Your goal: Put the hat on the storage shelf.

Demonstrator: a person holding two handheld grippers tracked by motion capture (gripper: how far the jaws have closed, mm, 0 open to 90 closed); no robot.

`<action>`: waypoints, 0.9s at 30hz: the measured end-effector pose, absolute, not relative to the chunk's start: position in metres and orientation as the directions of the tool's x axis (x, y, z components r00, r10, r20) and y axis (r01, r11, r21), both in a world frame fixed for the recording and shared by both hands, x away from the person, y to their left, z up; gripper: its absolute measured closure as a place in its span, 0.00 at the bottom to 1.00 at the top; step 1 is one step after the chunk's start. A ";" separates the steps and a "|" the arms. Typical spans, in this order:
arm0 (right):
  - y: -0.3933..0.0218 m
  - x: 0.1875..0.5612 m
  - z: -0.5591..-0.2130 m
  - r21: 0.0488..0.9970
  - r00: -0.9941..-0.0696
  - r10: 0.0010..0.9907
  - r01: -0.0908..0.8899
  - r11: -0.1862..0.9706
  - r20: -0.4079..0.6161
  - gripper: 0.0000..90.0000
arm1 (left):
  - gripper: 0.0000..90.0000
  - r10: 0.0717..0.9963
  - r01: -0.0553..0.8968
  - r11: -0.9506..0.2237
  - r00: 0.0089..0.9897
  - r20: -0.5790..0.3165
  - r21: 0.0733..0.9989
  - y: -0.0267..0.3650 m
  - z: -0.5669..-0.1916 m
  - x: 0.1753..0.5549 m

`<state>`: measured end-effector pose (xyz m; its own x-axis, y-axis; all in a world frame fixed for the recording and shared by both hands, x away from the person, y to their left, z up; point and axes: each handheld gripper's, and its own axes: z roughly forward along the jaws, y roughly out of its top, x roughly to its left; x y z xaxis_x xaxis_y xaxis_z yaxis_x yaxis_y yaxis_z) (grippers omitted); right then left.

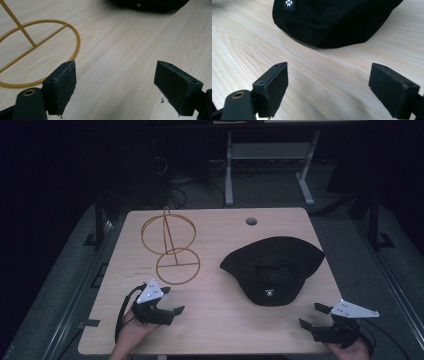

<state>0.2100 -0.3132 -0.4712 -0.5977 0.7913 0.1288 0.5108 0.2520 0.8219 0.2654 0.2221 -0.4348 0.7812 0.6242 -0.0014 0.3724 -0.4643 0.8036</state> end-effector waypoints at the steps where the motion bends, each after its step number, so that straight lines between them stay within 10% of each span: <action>1: -0.314 0.210 -0.471 0.823 -0.597 0.791 0.512 0.246 0.135 0.17 | 0.19 0.623 0.381 -0.461 0.782 -0.013 0.802 0.221 -0.436 0.267; 27: -0.321 0.206 -0.468 0.835 -0.588 0.793 0.508 0.212 0.157 0.17 | 0.21 0.530 0.329 -0.496 0.848 -0.020 0.804 0.184 -0.417 0.265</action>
